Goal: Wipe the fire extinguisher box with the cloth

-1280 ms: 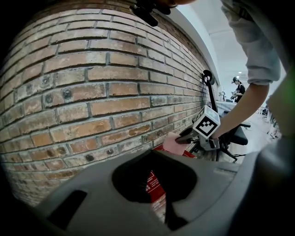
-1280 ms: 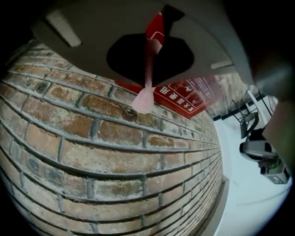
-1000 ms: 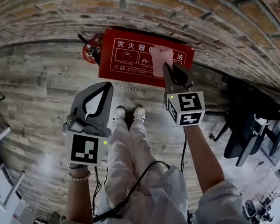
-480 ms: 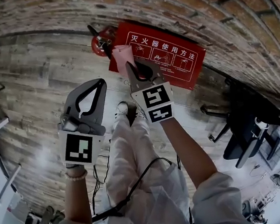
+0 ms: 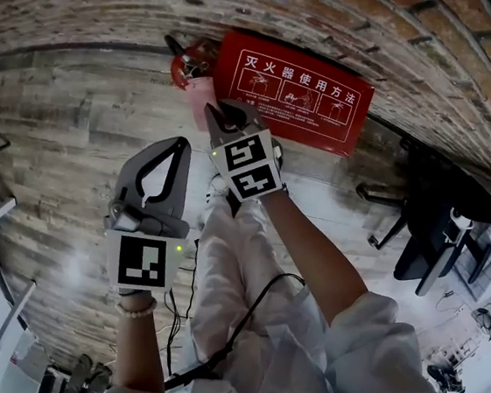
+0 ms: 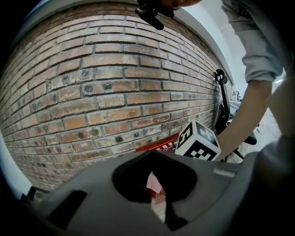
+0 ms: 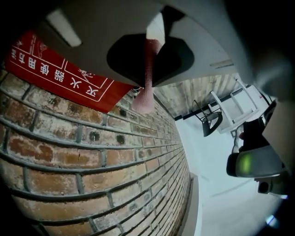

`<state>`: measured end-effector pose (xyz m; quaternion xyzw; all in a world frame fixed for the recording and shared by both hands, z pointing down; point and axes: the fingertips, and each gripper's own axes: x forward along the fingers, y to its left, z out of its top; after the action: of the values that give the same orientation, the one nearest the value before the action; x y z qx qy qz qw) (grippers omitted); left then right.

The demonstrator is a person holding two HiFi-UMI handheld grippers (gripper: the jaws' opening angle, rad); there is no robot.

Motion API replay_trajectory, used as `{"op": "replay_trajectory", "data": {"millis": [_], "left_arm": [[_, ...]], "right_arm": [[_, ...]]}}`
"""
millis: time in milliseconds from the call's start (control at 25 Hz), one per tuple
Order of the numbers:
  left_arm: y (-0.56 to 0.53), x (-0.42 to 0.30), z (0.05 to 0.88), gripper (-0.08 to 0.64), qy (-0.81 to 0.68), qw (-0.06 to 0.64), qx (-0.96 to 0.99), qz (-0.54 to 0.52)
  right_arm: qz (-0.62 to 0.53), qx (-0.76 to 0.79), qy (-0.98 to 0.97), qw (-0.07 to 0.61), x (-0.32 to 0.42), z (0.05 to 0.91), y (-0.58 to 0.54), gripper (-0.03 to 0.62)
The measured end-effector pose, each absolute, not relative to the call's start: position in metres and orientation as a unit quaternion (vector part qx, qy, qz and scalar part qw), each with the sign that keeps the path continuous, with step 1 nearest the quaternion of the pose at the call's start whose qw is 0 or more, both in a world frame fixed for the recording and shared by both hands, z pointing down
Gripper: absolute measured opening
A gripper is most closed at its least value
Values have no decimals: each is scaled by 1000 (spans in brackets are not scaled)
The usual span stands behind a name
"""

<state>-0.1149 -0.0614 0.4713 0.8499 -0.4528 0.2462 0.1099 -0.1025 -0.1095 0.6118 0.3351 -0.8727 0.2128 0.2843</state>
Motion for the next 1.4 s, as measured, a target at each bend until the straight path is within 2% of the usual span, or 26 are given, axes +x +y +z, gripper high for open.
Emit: {"op": "replay_trajectory", "data": {"millis": [440,840,1400], "left_arm": [[-65,-110,473,-2,-443,105,857,242],[-63,-102,476,-2,-436,108,858,248],[-65,-74,473,-2,-415,100,870,247]], "right_arm": [[198,344,-850,346,-85,640,-113,29],[196,347,-849,346,-80,642,-115,29],[205,379,-834,344,-33,642,-112,29]]}}
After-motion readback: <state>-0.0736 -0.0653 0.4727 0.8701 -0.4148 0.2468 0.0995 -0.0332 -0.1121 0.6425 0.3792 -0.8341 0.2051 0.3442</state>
